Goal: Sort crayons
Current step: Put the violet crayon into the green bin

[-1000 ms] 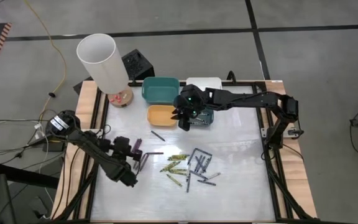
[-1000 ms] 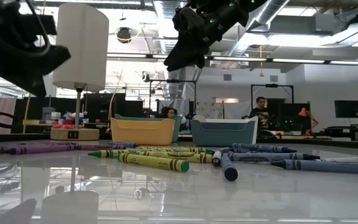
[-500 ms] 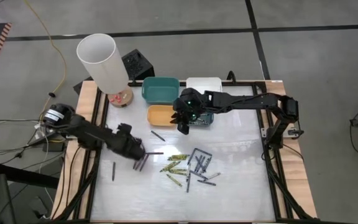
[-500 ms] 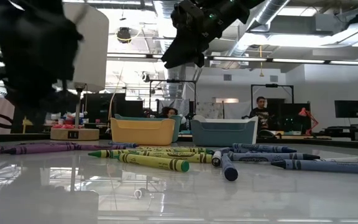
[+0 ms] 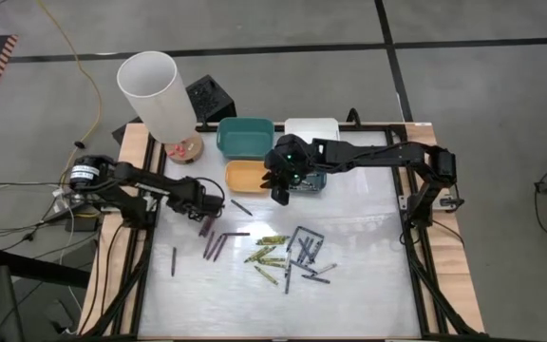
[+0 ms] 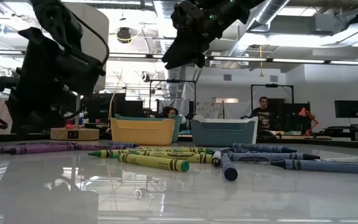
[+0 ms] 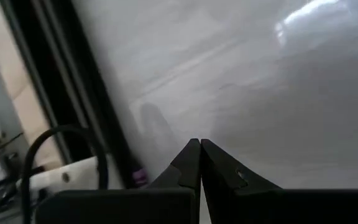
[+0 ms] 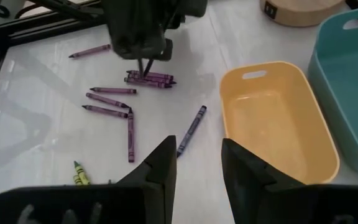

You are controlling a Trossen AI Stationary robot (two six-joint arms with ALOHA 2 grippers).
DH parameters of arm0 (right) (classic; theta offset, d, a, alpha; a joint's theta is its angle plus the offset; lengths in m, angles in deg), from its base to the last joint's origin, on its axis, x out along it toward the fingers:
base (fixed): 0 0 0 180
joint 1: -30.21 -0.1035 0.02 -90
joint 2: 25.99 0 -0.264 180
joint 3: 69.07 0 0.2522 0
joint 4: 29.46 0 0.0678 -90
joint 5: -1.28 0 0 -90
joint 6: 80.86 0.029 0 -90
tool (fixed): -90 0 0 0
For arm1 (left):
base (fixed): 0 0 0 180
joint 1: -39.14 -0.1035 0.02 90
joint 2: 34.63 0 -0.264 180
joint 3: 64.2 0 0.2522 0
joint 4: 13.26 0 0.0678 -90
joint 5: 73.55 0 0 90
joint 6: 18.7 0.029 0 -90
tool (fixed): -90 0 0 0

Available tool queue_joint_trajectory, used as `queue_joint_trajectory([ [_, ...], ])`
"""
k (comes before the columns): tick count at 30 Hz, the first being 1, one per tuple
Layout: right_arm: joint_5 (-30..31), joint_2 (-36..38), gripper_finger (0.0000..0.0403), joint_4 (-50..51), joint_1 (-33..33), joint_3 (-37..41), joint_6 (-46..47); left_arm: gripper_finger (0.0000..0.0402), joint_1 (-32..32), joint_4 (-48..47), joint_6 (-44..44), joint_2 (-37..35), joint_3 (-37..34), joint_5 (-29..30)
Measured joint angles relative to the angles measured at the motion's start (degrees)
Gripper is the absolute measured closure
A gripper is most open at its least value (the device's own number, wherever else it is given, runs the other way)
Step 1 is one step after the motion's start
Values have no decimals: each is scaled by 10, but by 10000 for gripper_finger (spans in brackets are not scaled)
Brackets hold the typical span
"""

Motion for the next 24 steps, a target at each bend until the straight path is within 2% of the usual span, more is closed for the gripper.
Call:
queue_joint_trajectory([
  [5,0,0,281,7,0,0,-1,402,-36,-53,-9,0,0,-7],
  [11,0,0,281,19,0,0,-3,401,-52,-109,-29,0,0,23],
  [17,0,0,281,31,-2,0,-16,401,-56,-98,-27,0,-1,32],
  [24,0,0,281,35,-3,0,-31,401,-80,-43,9,0,-44,4],
])
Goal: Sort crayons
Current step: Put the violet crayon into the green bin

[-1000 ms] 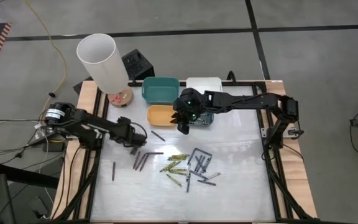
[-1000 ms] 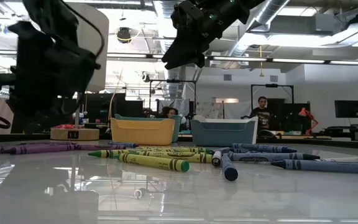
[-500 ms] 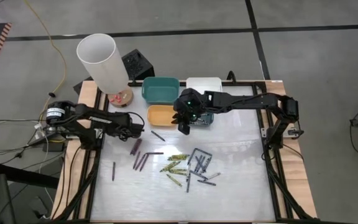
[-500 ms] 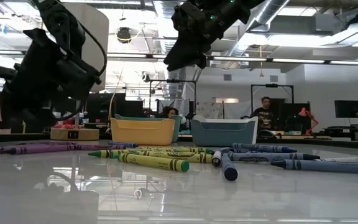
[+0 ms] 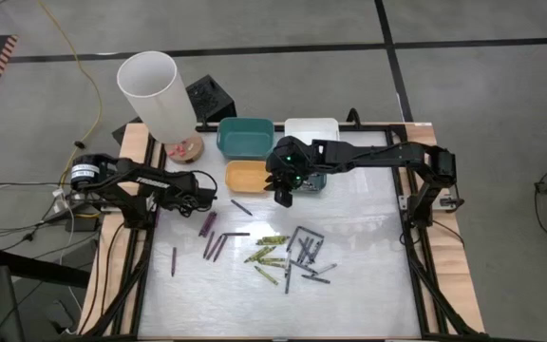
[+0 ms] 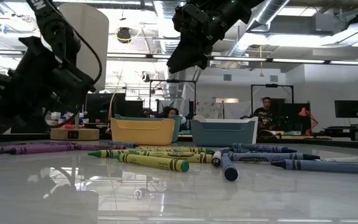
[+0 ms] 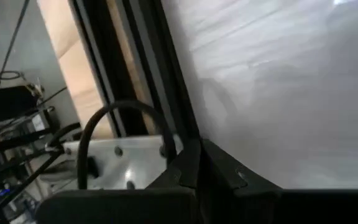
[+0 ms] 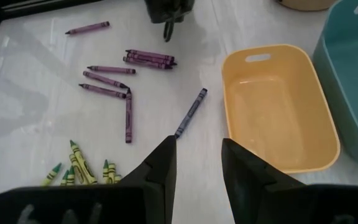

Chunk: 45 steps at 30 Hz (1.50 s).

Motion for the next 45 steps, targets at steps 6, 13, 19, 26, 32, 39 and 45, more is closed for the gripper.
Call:
queue_joint_trajectory([
  [6,0,0,281,1,0,0,-5,401,-35,13,1,0,-11,16],
  [13,0,0,281,4,0,0,-17,401,-53,26,32,0,-17,5],
  [19,0,0,281,4,0,0,-31,401,-56,35,89,15,-21,-47],
  [26,0,0,281,9,0,0,-47,401,-38,52,147,42,-15,-93],
  [32,0,0,281,7,8,0,-57,401,21,80,113,43,13,-155],
  [39,0,0,281,6,21,0,-56,401,56,95,88,42,67,-137],
  [45,0,0,281,6,21,0,-56,401,102,98,81,42,163,-140],
])
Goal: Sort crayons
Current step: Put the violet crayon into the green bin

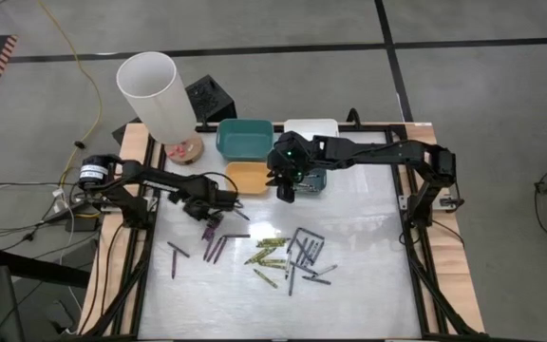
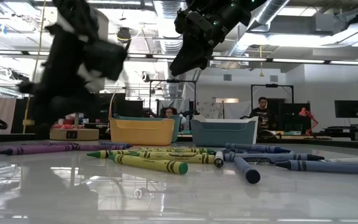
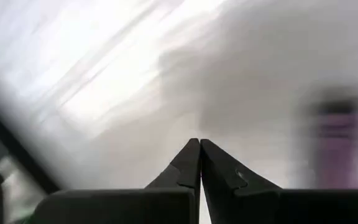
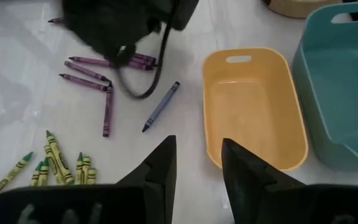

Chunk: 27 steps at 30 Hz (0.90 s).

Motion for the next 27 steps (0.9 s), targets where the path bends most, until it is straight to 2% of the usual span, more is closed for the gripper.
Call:
queue_joint_trajectory([
  [6,0,7,281,7,-4,0,0,401,57,-37,17,-9,142,49],
  [12,0,30,281,19,-23,0,1,401,128,-88,-11,-84,233,141],
  [20,0,38,281,13,-73,0,15,401,284,-77,-79,-234,235,201],
  [24,0,38,281,11,-97,0,11,401,351,-92,-68,-248,224,170],
  [27,0,38,281,12,-105,0,11,392,384,-105,-37,-220,215,125],
])
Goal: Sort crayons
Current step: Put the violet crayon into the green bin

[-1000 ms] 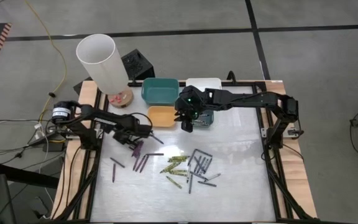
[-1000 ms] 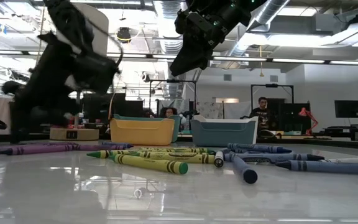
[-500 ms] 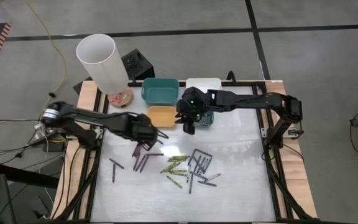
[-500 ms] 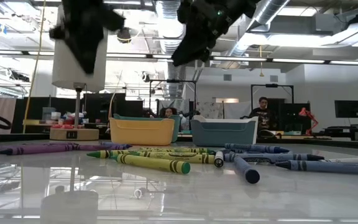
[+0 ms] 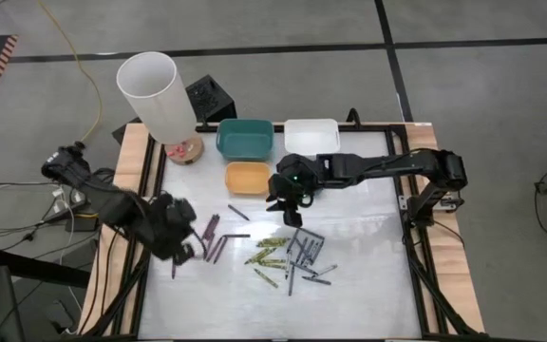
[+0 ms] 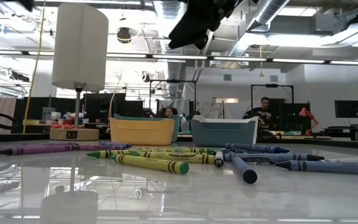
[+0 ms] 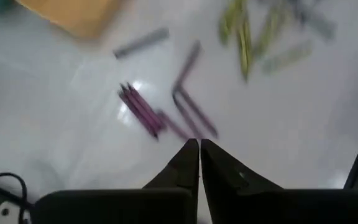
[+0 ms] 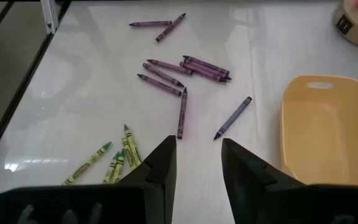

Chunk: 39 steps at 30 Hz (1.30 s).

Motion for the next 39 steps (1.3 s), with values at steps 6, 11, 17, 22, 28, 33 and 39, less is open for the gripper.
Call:
queue_joint_trajectory([
  [6,0,0,281,0,-4,0,3,327,26,-2,140,93,-16,-83],
  [11,1,0,281,0,-6,0,14,257,25,-8,198,143,-48,-94],
  [17,1,0,281,6,-11,0,19,226,25,96,182,95,-149,-89],
  [22,1,0,281,9,-14,0,20,229,27,167,189,46,-237,-91],
  [28,2,0,281,11,-13,0,30,230,27,202,217,39,-293,-119],
  [33,2,0,281,12,-13,0,31,230,27,221,231,39,-320,-137],
  [39,2,0,281,17,-13,0,31,230,27,238,246,39,-344,-163],
])
